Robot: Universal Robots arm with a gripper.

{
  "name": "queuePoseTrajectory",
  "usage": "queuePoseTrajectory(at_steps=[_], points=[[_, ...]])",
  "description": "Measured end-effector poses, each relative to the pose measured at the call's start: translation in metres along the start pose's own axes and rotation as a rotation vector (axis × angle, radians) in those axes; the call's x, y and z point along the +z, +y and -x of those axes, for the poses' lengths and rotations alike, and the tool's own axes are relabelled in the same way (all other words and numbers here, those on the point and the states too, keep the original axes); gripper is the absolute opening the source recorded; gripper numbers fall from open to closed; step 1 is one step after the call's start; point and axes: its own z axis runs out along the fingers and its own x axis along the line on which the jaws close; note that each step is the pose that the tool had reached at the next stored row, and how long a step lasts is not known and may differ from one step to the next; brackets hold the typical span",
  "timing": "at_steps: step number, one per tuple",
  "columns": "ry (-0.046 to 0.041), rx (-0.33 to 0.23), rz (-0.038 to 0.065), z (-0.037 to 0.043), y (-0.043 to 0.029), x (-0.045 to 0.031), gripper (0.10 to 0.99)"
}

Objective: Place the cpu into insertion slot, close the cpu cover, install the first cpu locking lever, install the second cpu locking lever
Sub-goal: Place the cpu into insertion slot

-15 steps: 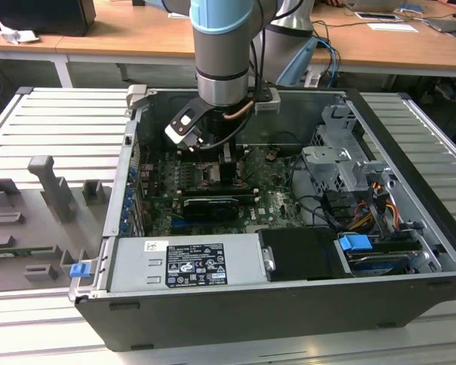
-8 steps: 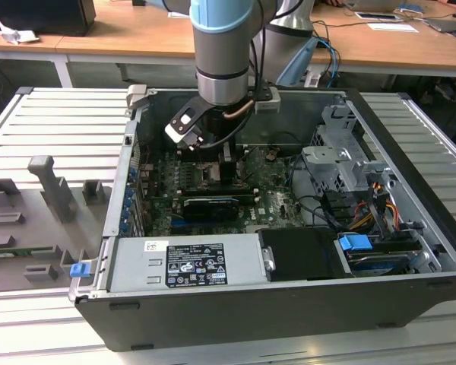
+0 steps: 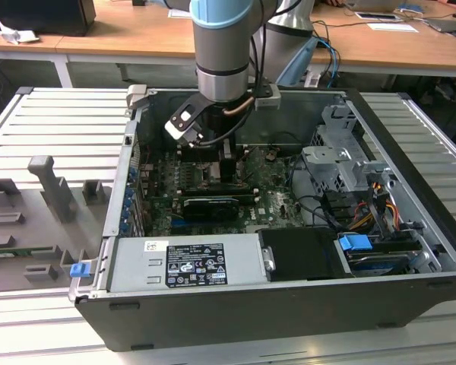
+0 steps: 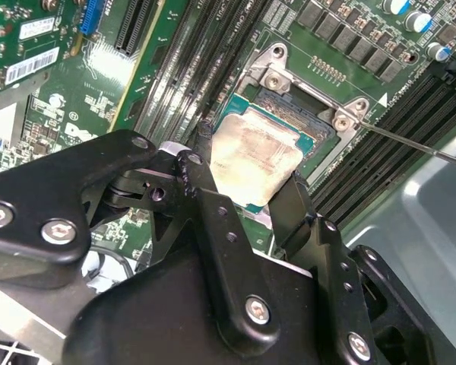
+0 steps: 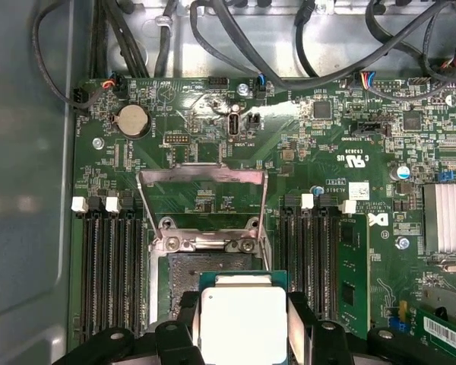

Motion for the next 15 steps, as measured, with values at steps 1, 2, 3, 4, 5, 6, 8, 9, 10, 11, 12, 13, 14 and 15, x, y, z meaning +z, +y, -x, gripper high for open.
queuePoseTrajectory(at_steps=[1, 2, 3, 4, 5, 6, 8, 9, 10, 11, 12, 13, 14, 15], points=[[0.0, 0.0, 0.0, -0.0011, 0.0, 0.0, 0.541], [0.0, 0.0, 0.0, -0.0025, 0.0, 0.0, 0.541], [0.0, 0.0, 0.0, -0.0044, 0.0, 0.0001, 0.541], [0.0, 0.0, 0.0, -0.006, 0.0, 0.0001, 0.541], [-0.0001, 0.0, 0.0, -0.0075, -0.0001, 0.0006, 0.541], [0.0006, 0.0, 0.0, -0.0079, -0.0002, 0.0021, 0.541], [0.0013, -0.005, 0.0, -0.0078, -0.0006, 0.0064, 0.541], [0.0025, -0.009, 0.0, -0.0077, -0.0009, 0.0095, 0.541], [0.003, -0.009, 0.0, -0.0077, -0.001, 0.0101, 0.541], [0.0035, -0.01, 0.0, -0.0077, -0.001, 0.0105, 0.541], [0.0038, -0.01, 0.0, -0.0077, -0.001, 0.011, 0.541], [0.0039, -0.01, 0.0, -0.0077, -0.001, 0.0113, 0.541], [0.0037, -0.01, 0.0, -0.0077, -0.0011, 0.0116, 0.541], [0.0039, -0.01, 0.0, -0.0077, -0.0011, 0.0119, 0.541]])
